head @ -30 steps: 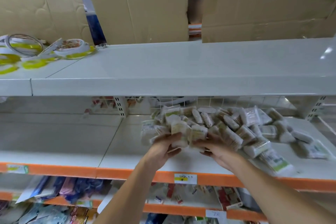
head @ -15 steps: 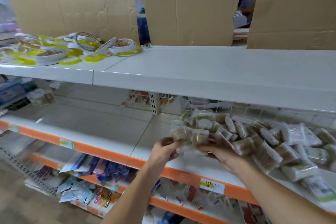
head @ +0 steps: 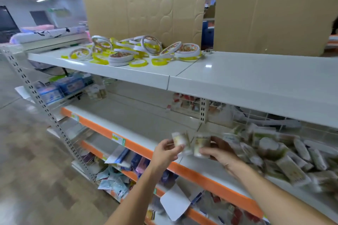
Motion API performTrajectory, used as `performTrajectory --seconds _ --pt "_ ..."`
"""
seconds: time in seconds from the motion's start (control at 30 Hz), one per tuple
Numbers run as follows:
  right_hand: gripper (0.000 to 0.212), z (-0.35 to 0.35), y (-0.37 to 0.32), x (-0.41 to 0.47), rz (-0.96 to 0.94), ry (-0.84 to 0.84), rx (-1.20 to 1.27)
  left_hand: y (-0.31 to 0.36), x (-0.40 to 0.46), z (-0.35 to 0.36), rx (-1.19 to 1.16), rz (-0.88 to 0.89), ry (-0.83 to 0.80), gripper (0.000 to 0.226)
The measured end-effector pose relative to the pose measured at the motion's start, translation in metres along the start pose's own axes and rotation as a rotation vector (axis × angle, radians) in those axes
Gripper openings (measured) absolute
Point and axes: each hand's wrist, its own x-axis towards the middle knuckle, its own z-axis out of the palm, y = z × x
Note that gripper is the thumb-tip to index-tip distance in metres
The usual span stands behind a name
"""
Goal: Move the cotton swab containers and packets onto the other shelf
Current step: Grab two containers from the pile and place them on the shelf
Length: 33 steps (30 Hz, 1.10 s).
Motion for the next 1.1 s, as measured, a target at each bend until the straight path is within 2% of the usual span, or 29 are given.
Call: performTrajectory --seconds 0.63,1.1 --pt "0.040 0.242 -0.017 0.089 -0.018 -0.083 0.068 -0.003 0.028 -0.237 0.033 0.037 0.211 0.029" --pt "0.041 0.401 -0.035 0.182 0.001 -0.181 0.049 -0.004 0.099 -0.388 0.048 0.052 0.332 0.038"
